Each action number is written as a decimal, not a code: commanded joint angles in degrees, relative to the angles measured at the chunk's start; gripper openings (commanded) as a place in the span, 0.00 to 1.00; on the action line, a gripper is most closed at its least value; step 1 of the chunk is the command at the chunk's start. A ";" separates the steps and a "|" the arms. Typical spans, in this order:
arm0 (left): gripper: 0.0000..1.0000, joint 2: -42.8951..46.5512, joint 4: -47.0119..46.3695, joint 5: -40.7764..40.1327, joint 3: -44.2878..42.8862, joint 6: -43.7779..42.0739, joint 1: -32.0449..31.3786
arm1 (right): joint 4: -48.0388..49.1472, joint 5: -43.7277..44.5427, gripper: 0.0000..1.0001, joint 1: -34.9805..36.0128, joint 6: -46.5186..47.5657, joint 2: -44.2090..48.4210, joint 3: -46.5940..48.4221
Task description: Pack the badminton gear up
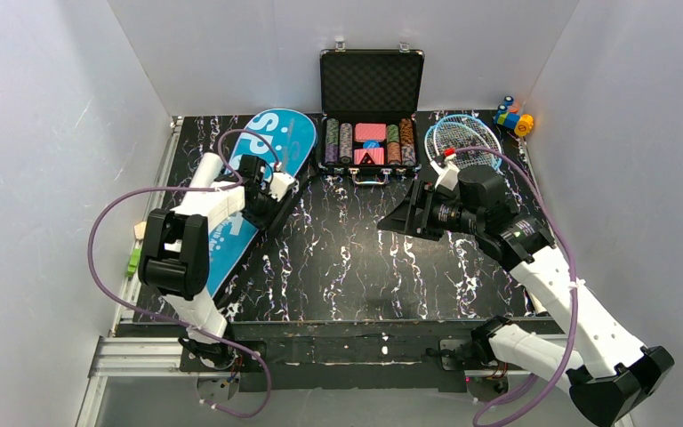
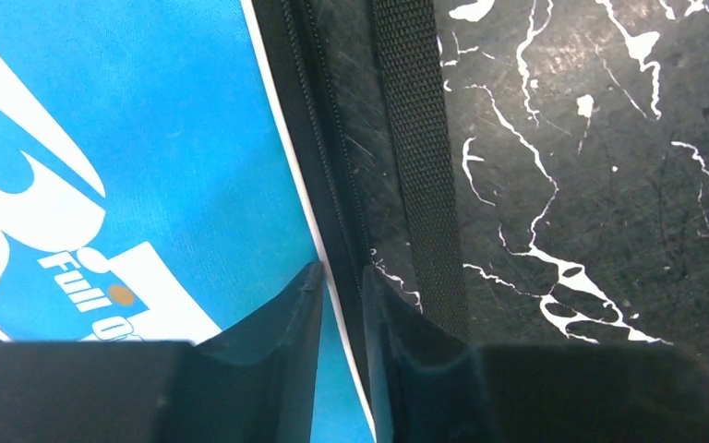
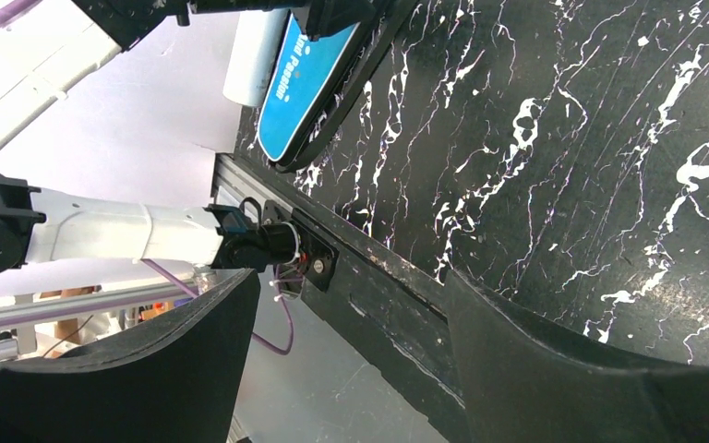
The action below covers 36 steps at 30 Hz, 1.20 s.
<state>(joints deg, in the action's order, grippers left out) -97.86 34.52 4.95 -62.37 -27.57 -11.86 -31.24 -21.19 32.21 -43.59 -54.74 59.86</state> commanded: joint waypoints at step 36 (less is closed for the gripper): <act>0.50 -6.09 0.49 -8.99 -7.06 2.33 -2.52 | 6.40 -3.70 0.75 -0.26 -0.96 -0.16 -1.38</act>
<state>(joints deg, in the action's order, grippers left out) -103.55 35.64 -2.24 -66.98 -24.53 -14.13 -27.59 -24.21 32.21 -44.80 -54.98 57.47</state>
